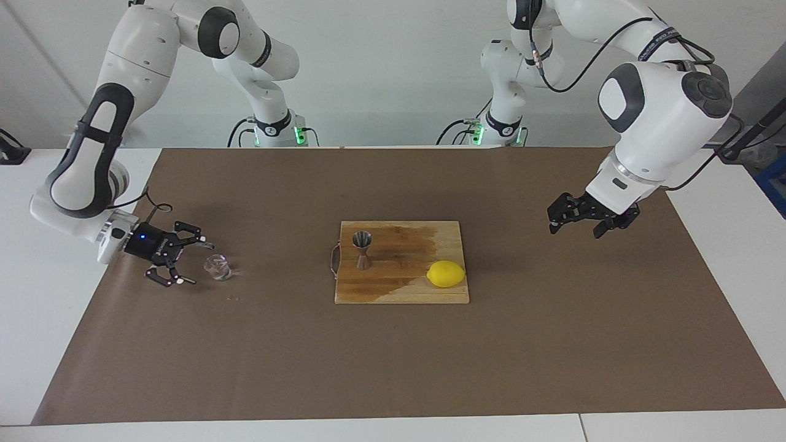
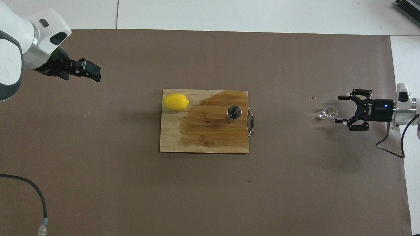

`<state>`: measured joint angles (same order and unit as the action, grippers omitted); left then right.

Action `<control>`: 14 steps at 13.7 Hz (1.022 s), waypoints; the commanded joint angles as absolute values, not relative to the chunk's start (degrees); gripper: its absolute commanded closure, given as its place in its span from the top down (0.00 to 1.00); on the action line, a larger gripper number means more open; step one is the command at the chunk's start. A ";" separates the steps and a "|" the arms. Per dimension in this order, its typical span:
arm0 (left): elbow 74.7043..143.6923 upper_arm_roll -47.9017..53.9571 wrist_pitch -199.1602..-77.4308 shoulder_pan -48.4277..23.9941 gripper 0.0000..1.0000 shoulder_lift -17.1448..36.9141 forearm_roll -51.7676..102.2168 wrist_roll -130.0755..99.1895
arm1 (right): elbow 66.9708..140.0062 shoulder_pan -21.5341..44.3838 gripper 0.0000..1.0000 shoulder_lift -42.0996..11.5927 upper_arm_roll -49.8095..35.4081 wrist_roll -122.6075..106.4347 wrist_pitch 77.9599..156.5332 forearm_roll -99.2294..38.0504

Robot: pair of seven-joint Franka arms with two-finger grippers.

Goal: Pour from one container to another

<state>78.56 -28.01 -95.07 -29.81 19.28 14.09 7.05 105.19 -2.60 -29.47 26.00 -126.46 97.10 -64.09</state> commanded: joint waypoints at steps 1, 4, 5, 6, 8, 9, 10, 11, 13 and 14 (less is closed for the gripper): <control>79.19 -28.21 -95.54 -30.59 1.00 17.58 12.22 7.91 | 106.08 -2.46 1.00 -30.15 26.37 -127.97 96.68 -66.01; 79.98 -28.30 -94.66 -30.59 1.00 16.09 12.30 10.01 | 106.26 -2.11 1.00 -30.15 26.10 -128.14 97.99 -66.27; 81.02 -28.21 -94.66 -30.59 1.00 15.39 12.22 10.02 | 106.43 -2.02 1.00 -30.06 25.84 -128.14 98.61 -66.27; 81.64 -27.86 -94.66 -29.98 1.00 14.77 12.22 10.02 | 106.61 -1.85 1.00 -30.06 25.75 -128.06 98.96 -66.27; 82.00 -21.22 -94.13 -24.21 1.00 13.89 12.13 10.02 | 108.10 -1.67 1.00 -29.71 24.88 -127.79 100.02 -68.28; 82.00 -17.88 -93.96 -21.39 1.00 13.28 11.17 9.93 | 108.02 -1.67 1.00 -29.71 24.79 -127.71 100.11 -68.38; 82.09 -15.32 -93.87 -18.92 1.00 13.01 10.12 9.93 | 108.19 -1.67 1.00 -29.71 24.79 -127.71 100.72 -68.38; 82.52 -12.51 -93.78 -16.20 1.00 12.57 9.93 9.93 | 108.28 -1.67 1.00 -29.71 24.87 -127.71 100.81 -68.38; 83.23 -8.19 -92.82 -11.10 1.00 11.87 9.84 9.93 | 108.28 -1.58 1.00 -29.62 24.35 -127.71 100.81 -68.38; 83.32 -5.82 -91.86 -8.55 1.00 11.43 9.76 9.93 | 108.19 -1.50 1.00 -29.62 23.65 -127.71 100.90 -68.47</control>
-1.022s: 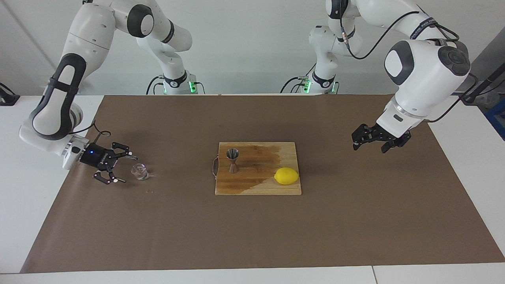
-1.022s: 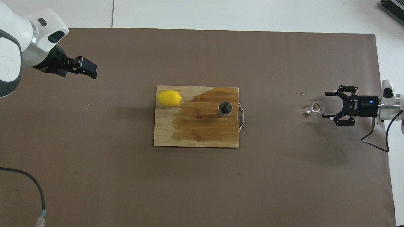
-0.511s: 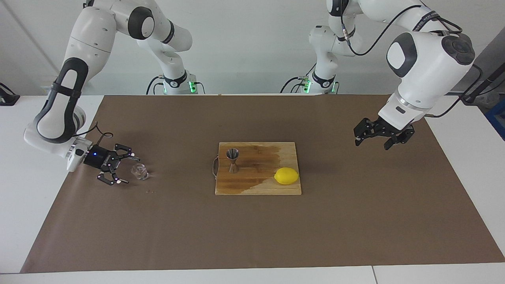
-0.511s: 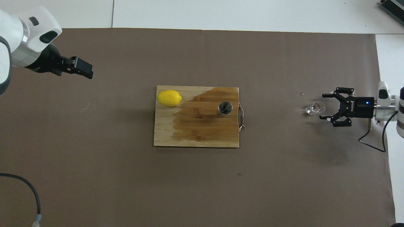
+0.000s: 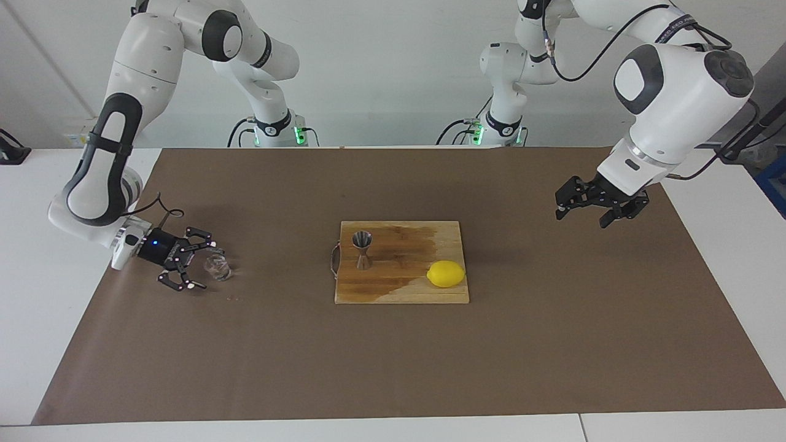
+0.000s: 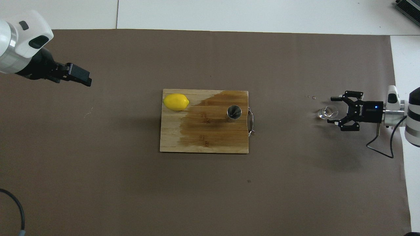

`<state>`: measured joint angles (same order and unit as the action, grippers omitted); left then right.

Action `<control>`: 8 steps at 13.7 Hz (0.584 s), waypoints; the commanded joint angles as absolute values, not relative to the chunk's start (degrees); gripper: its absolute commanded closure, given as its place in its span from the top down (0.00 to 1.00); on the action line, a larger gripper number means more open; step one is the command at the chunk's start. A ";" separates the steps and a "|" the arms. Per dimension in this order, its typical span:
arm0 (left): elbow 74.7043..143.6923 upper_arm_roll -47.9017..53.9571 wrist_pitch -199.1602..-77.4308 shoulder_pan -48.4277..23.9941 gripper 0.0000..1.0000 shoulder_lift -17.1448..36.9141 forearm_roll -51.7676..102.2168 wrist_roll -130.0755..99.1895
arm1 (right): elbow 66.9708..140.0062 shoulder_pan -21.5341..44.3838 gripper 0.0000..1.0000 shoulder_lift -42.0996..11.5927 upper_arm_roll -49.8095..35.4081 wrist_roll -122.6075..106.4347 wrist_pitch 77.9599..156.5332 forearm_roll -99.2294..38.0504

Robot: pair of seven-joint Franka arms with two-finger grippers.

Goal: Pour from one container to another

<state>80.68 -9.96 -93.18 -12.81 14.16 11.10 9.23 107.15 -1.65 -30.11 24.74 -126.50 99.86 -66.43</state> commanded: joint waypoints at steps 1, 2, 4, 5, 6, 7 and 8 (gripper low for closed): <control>84.28 -1.28 -91.58 -5.05 1.00 10.47 8.28 9.84 | 108.11 -1.49 1.00 -29.62 23.64 -127.71 101.33 -68.38; 84.64 2.08 -91.15 -2.66 1.00 9.76 5.74 9.32 | 108.11 -1.49 1.00 -29.62 23.56 -127.71 101.34 -68.38; 84.81 2.90 -90.62 -2.11 1.00 8.97 4.92 9.14 | 108.11 -1.49 1.00 -29.62 23.55 -127.71 101.51 -67.77; 84.99 2.90 -90.62 -1.67 1.00 8.62 4.83 9.23 | 108.11 -1.41 1.00 -29.62 23.55 -127.71 101.51 -67.59; 85.86 2.90 -90.53 -1.15 1.00 8.00 4.75 9.23 | 108.11 -1.49 1.00 -29.62 23.55 -127.71 101.51 -67.41; 87.26 3.07 -90.53 -0.45 1.00 6.95 4.75 9.23 | 108.02 -1.41 1.00 -29.62 23.55 -127.71 101.51 -67.06; 89.19 3.60 -90.61 1.04 1.00 5.73 4.75 9.14 | 108.02 -1.49 1.00 -29.62 23.55 -127.71 101.43 -66.54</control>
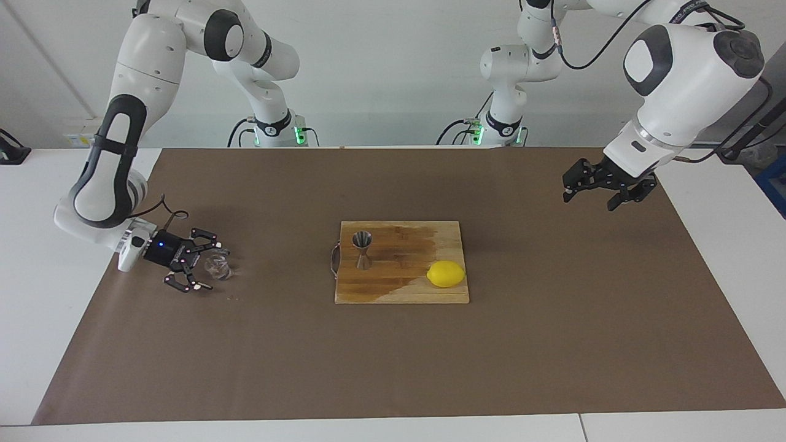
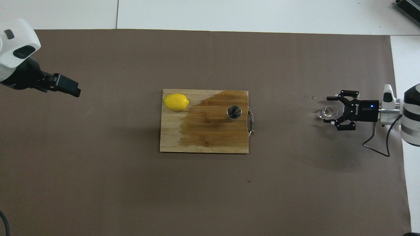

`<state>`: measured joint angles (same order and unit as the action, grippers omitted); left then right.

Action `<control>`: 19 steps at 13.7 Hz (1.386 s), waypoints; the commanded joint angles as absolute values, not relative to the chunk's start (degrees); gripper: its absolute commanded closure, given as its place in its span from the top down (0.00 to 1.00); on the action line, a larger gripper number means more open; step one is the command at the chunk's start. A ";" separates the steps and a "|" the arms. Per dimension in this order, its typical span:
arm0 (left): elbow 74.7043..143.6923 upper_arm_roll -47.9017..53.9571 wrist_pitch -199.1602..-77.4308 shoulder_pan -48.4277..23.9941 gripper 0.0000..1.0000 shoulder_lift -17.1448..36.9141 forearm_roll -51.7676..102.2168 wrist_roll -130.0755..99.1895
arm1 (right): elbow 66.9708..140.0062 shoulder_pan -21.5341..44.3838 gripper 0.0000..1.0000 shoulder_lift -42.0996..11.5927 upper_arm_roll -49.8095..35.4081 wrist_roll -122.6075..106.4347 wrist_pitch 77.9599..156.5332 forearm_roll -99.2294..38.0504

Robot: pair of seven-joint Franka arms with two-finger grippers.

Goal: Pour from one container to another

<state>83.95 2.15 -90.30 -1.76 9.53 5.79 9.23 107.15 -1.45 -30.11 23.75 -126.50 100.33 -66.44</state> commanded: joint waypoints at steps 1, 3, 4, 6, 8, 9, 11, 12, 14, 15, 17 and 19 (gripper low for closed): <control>91.04 4.82 -91.14 2.45 1.00 4.41 4.75 9.14 | 107.93 -1.49 1.00 -29.62 23.55 -127.79 101.08 -65.49; 94.29 7.90 -92.98 5.18 1.00 1.68 4.22 9.05 | 107.93 -1.49 1.00 -29.53 23.55 -127.79 100.29 -64.78; 94.22 8.52 -93.16 5.19 1.00 1.15 2.22 8.97 | 107.93 -1.49 1.00 -29.53 23.55 -127.79 100.02 -63.99; 94.13 10.10 -92.81 5.27 1.00 0.18 1.32 7.57 | 107.84 -1.49 1.00 -29.44 23.55 -127.79 98.89 -63.46; 94.48 11.24 -92.99 5.80 1.00 -0.79 0.36 7.56 | 107.67 -1.58 1.00 -29.44 23.64 -127.71 98.00 -62.67; 94.31 12.12 -92.99 5.71 1.00 -0.88 -1.74 7.56 | 107.67 -1.58 1.00 -29.44 23.64 -127.71 97.74 -62.41; 93.96 13.09 -93.34 5.36 1.00 -1.14 -4.04 7.56 | 107.58 -1.67 0.94 -29.44 23.73 -127.79 97.47 -61.18; 93.96 13.10 -94.30 5.19 1.00 -0.79 -4.13 7.56 | 107.49 -1.76 0.91 -29.44 23.73 -127.79 97.47 -61.00; 93.95 13.10 -98.50 5.10 1.00 -0.09 -4.13 7.91 | 107.14 -1.85 0.88 -29.53 23.82 -127.79 97.47 -60.91; 94.22 13.01 -99.83 4.92 1.00 -0.09 -4.04 8.08 | 106.96 -1.93 0.88 -29.53 23.82 -127.71 97.47 -60.91; 94.48 13.09 -99.32 4.83 1.00 -0.09 -3.96 7.74 | 106.79 -2.02 0.88 -29.53 23.82 -127.71 97.38 -60.82; 94.48 13.10 -99.32 4.66 1.00 0.00 -3.96 7.65 | 106.44 -2.20 0.87 -29.53 23.91 -127.79 97.47 -60.04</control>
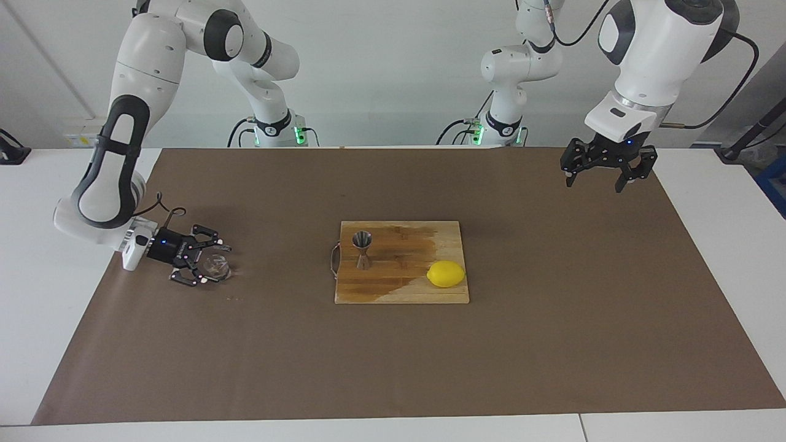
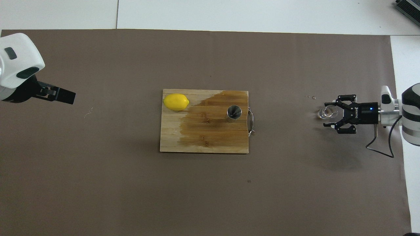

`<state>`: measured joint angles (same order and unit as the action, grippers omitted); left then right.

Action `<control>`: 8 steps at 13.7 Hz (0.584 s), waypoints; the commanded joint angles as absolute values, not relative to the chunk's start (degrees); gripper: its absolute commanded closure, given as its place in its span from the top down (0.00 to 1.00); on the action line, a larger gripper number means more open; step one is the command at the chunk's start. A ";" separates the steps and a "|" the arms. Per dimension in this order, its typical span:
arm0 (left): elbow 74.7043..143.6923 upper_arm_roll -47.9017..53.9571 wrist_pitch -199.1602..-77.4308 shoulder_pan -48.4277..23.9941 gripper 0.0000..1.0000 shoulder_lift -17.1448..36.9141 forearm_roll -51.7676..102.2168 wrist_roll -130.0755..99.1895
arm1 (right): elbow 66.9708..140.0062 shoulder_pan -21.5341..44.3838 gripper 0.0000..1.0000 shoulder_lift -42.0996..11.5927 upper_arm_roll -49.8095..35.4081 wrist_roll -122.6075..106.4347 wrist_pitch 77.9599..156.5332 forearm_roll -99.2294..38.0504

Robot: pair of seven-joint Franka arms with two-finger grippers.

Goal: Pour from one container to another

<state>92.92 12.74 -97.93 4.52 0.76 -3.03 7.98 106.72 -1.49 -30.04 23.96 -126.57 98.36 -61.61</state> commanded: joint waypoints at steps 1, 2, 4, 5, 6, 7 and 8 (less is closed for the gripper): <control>94.48 13.18 -99.32 4.57 1.00 0.00 -3.87 7.47 | 106.44 -2.20 0.85 -29.62 23.91 -127.79 97.47 -60.03; 94.57 13.18 -99.32 4.74 1.00 0.00 -3.87 7.56 | 106.44 -2.20 0.83 -29.53 23.91 -127.88 97.47 -59.94; 94.92 13.10 -98.97 5.27 1.00 -0.09 -3.08 7.12 | 106.44 -2.20 0.65 -29.62 23.91 -127.88 97.56 -59.94; 95.01 12.75 -98.79 5.27 1.00 -0.17 -1.95 7.03 | 106.44 -2.20 0.54 -29.62 23.91 -127.79 97.73 -60.03; 95.18 12.48 -98.70 5.36 1.00 -0.18 -0.98 6.94 | 106.35 -2.20 0.41 -29.62 23.91 -127.62 97.91 -60.12; 95.36 12.39 -98.70 5.27 1.00 -0.18 -0.79 6.25 | 106.35 -2.20 0.26 -29.62 23.82 -127.10 98.26 -60.20; 95.36 12.39 -98.61 4.93 1.00 -0.18 -0.70 4.50 | 106.17 -2.20 0.22 -29.53 23.82 -126.39 98.26 -60.38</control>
<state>93.75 12.43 -97.96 4.85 0.76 -1.77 6.68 106.41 -1.77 -30.03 23.97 -126.61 98.38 -61.09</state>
